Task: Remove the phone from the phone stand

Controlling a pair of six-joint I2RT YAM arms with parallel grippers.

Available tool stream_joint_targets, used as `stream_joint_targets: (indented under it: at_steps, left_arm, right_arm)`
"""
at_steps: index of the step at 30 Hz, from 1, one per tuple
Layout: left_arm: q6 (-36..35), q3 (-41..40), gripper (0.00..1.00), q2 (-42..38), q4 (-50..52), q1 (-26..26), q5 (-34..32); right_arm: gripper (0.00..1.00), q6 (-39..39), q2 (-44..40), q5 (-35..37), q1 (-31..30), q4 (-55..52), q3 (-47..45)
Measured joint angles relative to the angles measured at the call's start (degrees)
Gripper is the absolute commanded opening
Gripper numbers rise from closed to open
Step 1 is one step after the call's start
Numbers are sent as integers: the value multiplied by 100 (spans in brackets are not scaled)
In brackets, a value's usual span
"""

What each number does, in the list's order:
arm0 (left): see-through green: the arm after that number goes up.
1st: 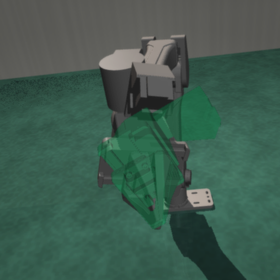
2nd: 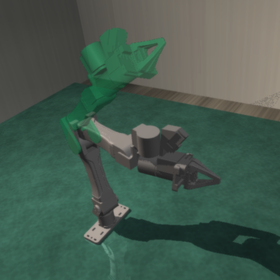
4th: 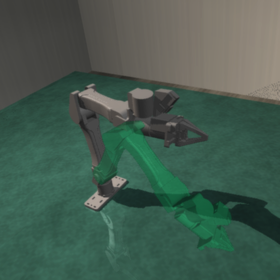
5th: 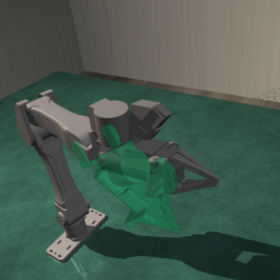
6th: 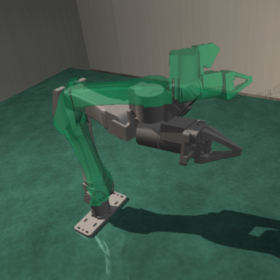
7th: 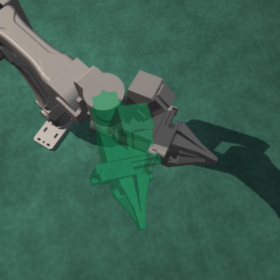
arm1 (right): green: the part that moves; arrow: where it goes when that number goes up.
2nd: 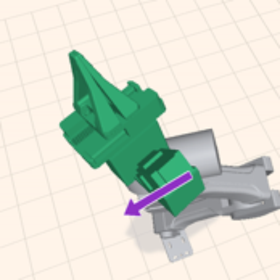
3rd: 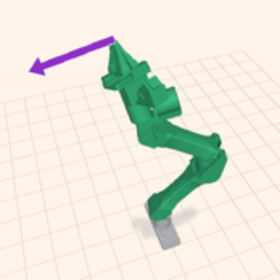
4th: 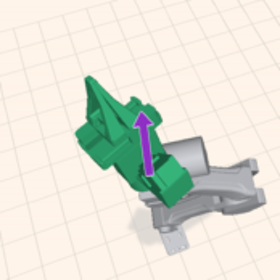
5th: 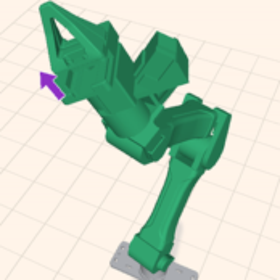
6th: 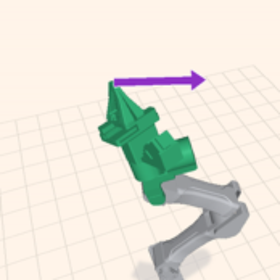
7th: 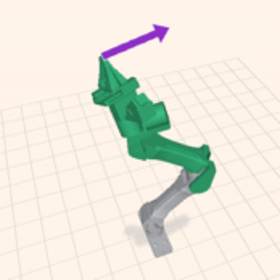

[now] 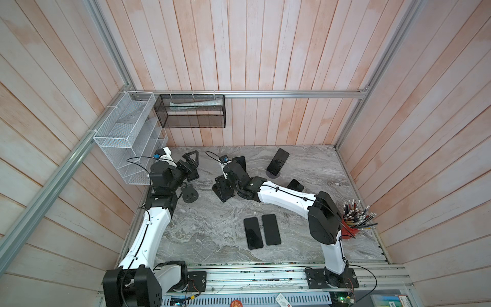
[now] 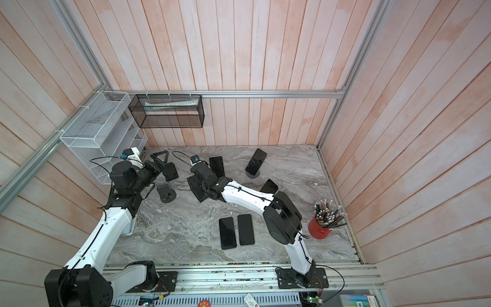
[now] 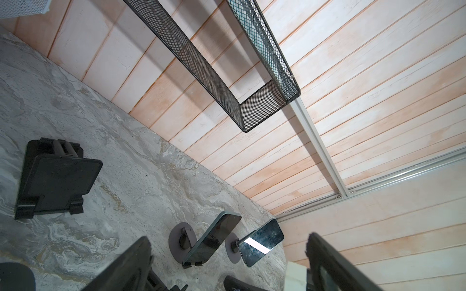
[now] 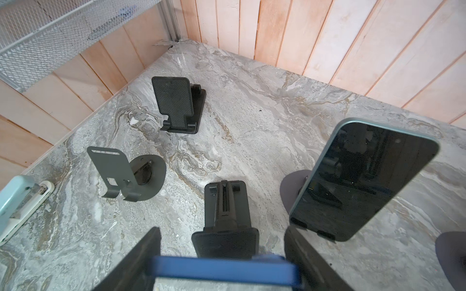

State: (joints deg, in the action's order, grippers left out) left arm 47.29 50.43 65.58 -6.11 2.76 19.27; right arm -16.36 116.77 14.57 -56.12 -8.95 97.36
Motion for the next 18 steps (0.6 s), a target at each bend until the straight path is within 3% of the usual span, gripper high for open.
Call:
stream_joint_targets:
  at_steps: [18]
  left_arm:
    - [39, -24, 97, -4, -39, 63, -22]
  right_arm:
    - [66, -1224, -765, 533, -474, -546, -750]
